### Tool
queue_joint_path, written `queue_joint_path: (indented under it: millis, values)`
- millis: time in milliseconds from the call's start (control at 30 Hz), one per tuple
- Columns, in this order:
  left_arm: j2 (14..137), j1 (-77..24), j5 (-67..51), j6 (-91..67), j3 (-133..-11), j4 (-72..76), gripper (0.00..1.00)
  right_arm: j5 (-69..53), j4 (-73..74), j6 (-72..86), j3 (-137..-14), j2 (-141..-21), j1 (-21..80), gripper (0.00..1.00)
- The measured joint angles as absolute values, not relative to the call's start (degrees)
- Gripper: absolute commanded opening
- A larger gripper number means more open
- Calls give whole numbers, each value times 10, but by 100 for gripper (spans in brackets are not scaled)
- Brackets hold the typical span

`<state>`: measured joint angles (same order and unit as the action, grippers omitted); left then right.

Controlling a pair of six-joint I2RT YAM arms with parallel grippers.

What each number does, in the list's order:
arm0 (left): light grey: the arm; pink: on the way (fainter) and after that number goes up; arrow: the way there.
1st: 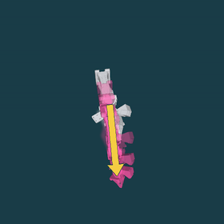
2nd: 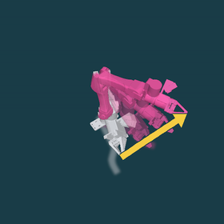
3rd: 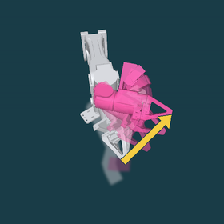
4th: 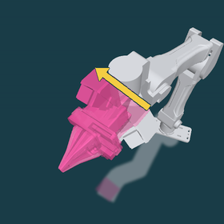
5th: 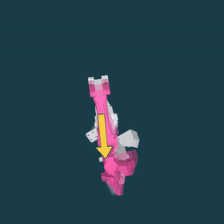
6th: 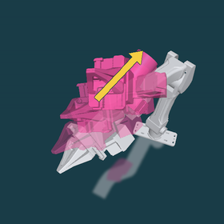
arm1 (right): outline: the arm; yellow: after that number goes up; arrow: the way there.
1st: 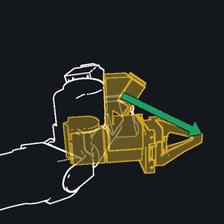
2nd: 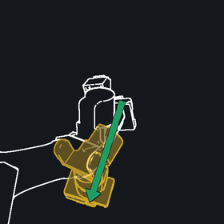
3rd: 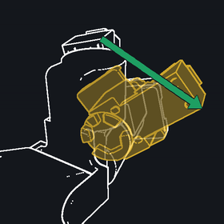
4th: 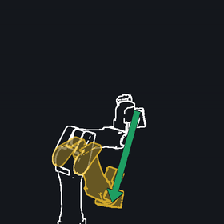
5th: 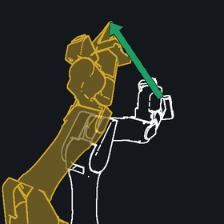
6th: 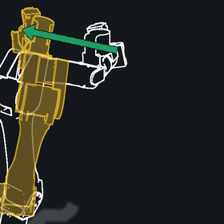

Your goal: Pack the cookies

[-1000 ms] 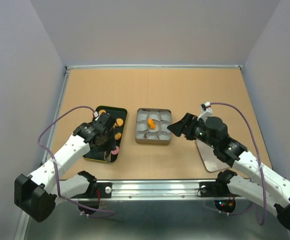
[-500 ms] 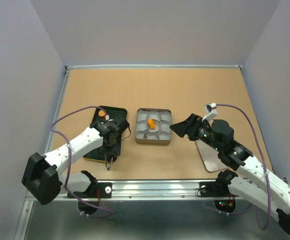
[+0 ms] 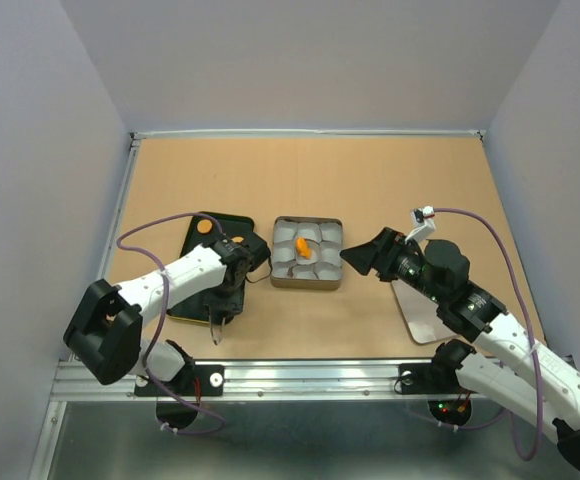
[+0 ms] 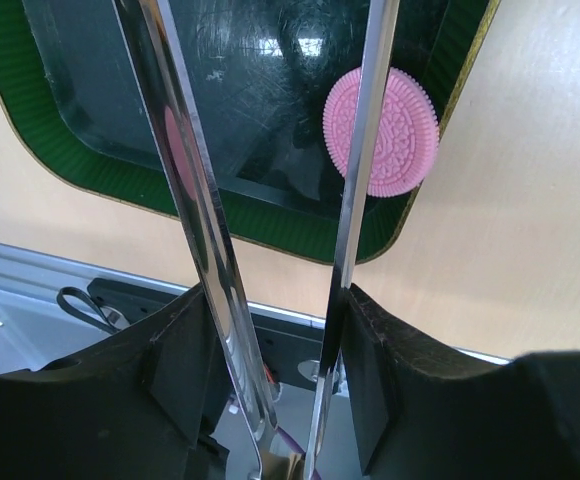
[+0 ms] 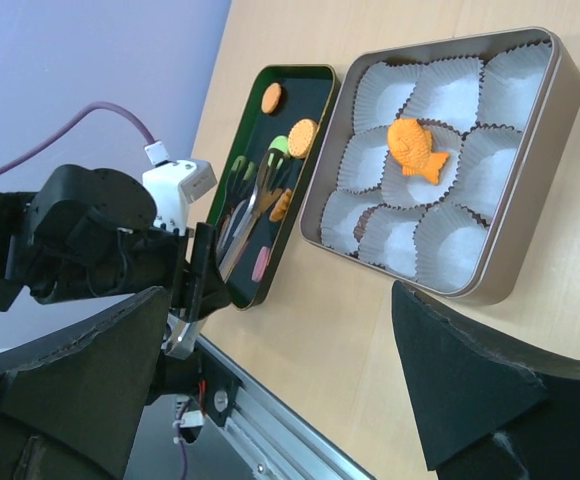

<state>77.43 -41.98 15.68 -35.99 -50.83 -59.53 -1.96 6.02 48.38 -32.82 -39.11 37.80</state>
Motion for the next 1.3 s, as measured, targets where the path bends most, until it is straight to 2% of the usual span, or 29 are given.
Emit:
queue_joint_path:
  millis: [733,900,1133,1300]
  values:
    - [828,-422,159,-361,-571,-555,60,-29,60,473,-328,-421,378,98]
    - [828,-409,158,-352,-560,-539,55,-30,60,473,-328,-421,378,98]
    - [827,-401,161,-348,-559,-532,40,-31,60,473,-328,-434,378,98]
    - [825,-401,166,-348,-559,-533,39,-32,60,473,-328,-436,378,98]
